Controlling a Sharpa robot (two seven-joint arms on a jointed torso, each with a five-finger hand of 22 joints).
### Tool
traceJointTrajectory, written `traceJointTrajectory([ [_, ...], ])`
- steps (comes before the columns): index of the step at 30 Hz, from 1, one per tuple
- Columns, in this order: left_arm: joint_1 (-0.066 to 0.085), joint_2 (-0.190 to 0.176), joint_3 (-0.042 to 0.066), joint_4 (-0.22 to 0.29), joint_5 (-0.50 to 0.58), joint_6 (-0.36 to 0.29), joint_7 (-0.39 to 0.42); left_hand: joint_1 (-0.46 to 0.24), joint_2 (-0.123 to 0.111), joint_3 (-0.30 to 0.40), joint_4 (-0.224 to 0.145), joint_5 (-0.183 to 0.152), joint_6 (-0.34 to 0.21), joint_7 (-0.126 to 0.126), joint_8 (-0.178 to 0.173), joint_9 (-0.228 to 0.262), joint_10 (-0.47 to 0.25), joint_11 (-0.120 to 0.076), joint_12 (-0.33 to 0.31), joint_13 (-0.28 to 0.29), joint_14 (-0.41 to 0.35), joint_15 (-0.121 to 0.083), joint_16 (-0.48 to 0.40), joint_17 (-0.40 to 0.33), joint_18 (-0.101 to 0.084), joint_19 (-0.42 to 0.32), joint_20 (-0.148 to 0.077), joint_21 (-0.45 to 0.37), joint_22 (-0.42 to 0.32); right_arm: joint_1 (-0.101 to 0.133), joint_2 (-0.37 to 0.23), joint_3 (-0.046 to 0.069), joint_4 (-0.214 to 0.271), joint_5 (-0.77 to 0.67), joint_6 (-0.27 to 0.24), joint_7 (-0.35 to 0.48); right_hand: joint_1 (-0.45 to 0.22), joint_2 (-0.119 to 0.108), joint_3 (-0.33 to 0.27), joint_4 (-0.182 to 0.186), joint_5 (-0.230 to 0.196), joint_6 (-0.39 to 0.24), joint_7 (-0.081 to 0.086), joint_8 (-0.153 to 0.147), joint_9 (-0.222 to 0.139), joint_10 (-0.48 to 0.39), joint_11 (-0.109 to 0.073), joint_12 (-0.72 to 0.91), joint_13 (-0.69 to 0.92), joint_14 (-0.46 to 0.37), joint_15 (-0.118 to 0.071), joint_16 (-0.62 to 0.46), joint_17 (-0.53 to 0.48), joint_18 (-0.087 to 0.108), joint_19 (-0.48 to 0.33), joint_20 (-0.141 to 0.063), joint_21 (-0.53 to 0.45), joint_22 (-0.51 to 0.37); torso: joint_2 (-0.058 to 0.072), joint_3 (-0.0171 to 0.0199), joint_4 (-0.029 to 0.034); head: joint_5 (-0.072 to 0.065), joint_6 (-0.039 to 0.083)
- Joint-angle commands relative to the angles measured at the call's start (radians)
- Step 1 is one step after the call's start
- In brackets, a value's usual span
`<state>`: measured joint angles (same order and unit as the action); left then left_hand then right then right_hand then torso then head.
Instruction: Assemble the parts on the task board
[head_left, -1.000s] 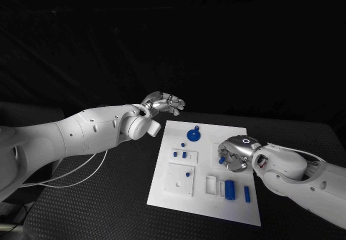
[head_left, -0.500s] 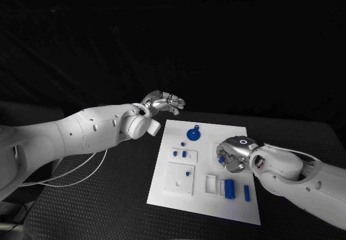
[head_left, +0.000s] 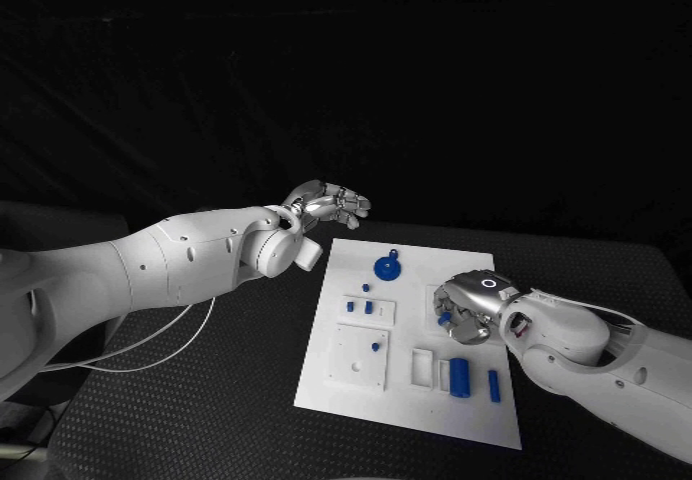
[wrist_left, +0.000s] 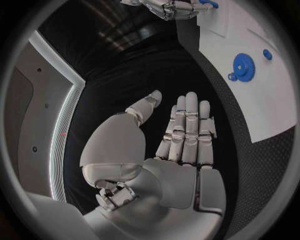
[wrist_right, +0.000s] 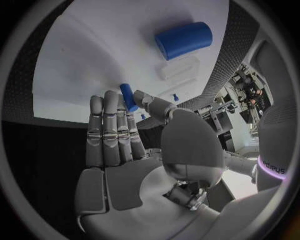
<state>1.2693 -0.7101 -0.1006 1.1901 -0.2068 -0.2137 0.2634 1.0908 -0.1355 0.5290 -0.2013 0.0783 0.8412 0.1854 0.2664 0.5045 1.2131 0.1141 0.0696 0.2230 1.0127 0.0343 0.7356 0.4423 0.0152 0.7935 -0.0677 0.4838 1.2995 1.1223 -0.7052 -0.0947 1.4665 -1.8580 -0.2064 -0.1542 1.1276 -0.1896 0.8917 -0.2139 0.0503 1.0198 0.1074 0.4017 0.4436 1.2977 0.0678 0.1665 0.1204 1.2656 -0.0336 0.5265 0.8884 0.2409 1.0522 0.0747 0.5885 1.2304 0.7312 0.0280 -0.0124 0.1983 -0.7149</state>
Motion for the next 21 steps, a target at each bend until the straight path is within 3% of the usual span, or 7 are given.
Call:
traceJointTrajectory([
  [1, 0.001, 0.003, 0.001, -0.003, 0.006, 0.014, 0.009, -0.011, 0.001, 0.001, 0.006, -0.001, -0.007, -0.003, -0.002, -0.002, -0.006, 0.000, 0.001, -0.001, 0.004, 0.002, -0.005, 0.002, 0.000, -0.001, 0.005, -0.005, 0.002, -0.002, -0.008, 0.002, 0.023, -0.018, -0.034, -0.012, 0.002, 0.011, 0.008, -0.002, -0.001, 0.008, -0.001, 0.004, 0.005, 0.010, 0.000, 0.001, 0.010, 0.008, 0.000, 0.007, 0.002, 0.021, 0.005, -0.001, 0.007, 0.002, -0.001, 0.0004, 0.0001, -0.001, 0.002],
  [7, 0.001, 0.007, 0.001, -0.008, 0.006, 0.014, 0.010, -0.010, 0.001, 0.001, 0.006, -0.001, -0.007, -0.003, -0.002, -0.002, -0.006, 0.000, 0.001, -0.001, 0.004, 0.002, -0.005, 0.002, 0.000, -0.001, 0.005, -0.006, 0.002, -0.001, -0.018, 0.016, 0.048, -0.022, -0.052, -0.013, 0.000, 0.010, 0.011, -0.004, -0.001, 0.012, -0.002, 0.005, 0.007, 0.013, -0.001, 0.000, 0.012, 0.011, -0.002, 0.007, 0.006, 0.021, 0.009, -0.004, 0.011, 0.003, -0.001, 0.0003, -0.0009, -0.002, 0.004],
  [11, 0.001, 0.008, 0.001, -0.010, 0.006, 0.015, 0.010, -0.010, 0.000, 0.001, 0.006, -0.001, -0.007, -0.003, -0.002, -0.002, -0.006, 0.000, 0.001, -0.001, 0.004, 0.002, -0.005, 0.002, 0.000, -0.001, 0.005, -0.006, 0.002, 0.001, -0.027, 0.032, 0.072, -0.017, -0.052, -0.014, 0.000, 0.009, 0.014, -0.005, -0.001, 0.014, -0.003, 0.005, 0.008, 0.016, -0.002, -0.001, 0.013, 0.013, -0.003, 0.008, 0.008, 0.021, 0.011, -0.005, 0.013, 0.004, -0.001, 0.0007, -0.0005, -0.002, 0.005],
  [13, 0.001, 0.009, 0.001, -0.010, 0.006, 0.015, 0.010, -0.010, 0.000, 0.001, 0.006, -0.001, -0.007, -0.003, -0.002, -0.002, -0.007, 0.000, 0.001, -0.001, 0.004, 0.002, -0.006, 0.002, 0.000, -0.001, 0.005, -0.006, 0.002, 0.001, -0.038, 0.046, 0.109, -0.003, -0.056, -0.013, 0.000, 0.008, 0.015, -0.005, -0.001, 0.015, -0.004, 0.006, 0.008, 0.017, -0.003, -0.001, 0.014, 0.014, -0.003, 0.008, 0.010, 0.021, 0.012, -0.006, 0.014, 0.004, 0.000, 0.0008, -0.0002, -0.002, 0.004],
  [16, 0.001, 0.009, 0.001, -0.010, 0.006, 0.015, 0.010, -0.010, 0.000, 0.001, 0.006, -0.001, -0.007, -0.003, -0.002, -0.002, -0.007, 0.000, 0.001, -0.001, 0.004, 0.002, -0.006, 0.003, 0.000, -0.001, 0.005, -0.006, 0.002, 0.001, -0.039, 0.057, 0.142, 0.021, -0.068, -0.007, 0.000, 0.008, 0.016, -0.005, -0.001, 0.016, -0.004, 0.006, 0.008, 0.018, -0.003, -0.001, 0.014, 0.014, -0.004, 0.008, 0.011, 0.021, 0.013, -0.006, 0.015, 0.004, 0.000, 0.0006, 0.0004, 0.000, 0.003],
  [21, 0.001, 0.013, 0.001, -0.013, 0.006, 0.014, 0.010, -0.010, 0.000, 0.001, 0.006, -0.001, -0.007, -0.003, -0.002, -0.002, -0.007, 0.000, 0.001, -0.001, 0.004, 0.003, -0.006, 0.003, 0.000, -0.001, 0.005, -0.006, 0.003, 0.000, -0.012, 0.058, 0.184, 0.027, -0.098, 0.011, 0.000, 0.008, 0.017, -0.005, -0.001, 0.016, -0.004, 0.006, 0.008, 0.018, -0.003, -0.002, 0.015, 0.015, -0.004, 0.008, 0.012, 0.021, 0.014, -0.007, 0.016, 0.004, 0.000, 0.0006, -0.0003, 0.005, 0.002],
])
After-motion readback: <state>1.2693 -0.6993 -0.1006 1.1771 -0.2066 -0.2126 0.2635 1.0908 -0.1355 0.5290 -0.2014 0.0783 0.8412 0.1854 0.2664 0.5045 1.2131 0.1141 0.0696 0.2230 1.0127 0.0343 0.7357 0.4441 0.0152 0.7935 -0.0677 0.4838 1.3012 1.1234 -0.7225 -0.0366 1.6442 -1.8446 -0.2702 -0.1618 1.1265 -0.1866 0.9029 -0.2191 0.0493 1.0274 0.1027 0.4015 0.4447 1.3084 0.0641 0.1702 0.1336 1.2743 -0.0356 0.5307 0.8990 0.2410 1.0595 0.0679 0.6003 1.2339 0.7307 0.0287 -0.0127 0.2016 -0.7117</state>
